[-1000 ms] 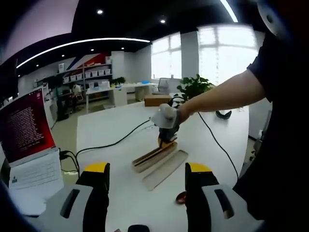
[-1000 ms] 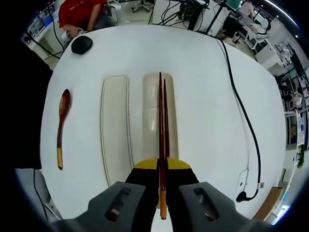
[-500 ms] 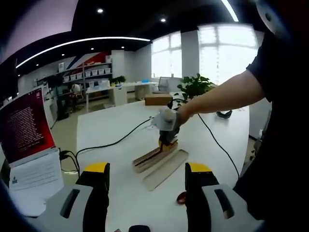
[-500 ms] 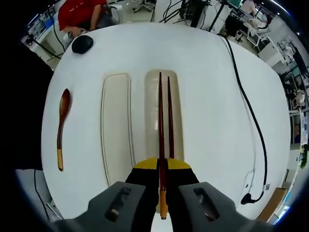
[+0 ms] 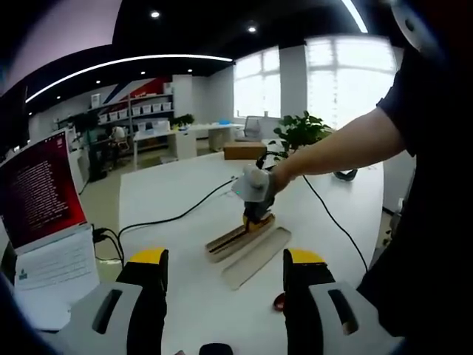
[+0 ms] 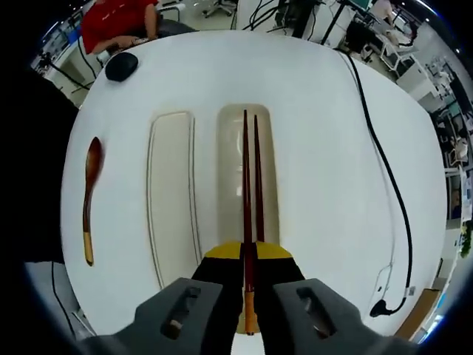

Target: Arrange the utensils inside the cutlery case until each visible utensil rests in its matching compartment.

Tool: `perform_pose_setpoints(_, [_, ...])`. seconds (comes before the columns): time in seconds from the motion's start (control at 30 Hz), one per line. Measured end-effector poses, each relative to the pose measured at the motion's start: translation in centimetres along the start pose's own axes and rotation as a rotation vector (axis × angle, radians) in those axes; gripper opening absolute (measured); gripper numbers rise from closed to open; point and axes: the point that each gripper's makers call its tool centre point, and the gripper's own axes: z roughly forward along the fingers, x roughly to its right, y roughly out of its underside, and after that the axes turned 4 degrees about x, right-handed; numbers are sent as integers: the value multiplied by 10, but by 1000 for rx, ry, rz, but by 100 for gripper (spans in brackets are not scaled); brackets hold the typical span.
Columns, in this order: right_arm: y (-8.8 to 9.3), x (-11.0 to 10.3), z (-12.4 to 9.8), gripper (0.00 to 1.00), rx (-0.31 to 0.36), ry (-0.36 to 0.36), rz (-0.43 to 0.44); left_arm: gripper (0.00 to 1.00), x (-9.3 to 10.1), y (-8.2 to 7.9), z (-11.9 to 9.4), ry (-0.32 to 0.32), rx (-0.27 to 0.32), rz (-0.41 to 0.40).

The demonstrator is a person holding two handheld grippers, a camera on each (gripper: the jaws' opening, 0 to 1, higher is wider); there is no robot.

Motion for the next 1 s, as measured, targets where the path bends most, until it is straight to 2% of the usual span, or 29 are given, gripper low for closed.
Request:
perform_pose_setpoints(0.5, [4,4,7,0,-7,5,10,65,0,3,5,-1,-10,-4])
perform_pose_setpoints(1.0, [4,7,11,0,16,18,27,65,2,8,7,-7,-21,-12])
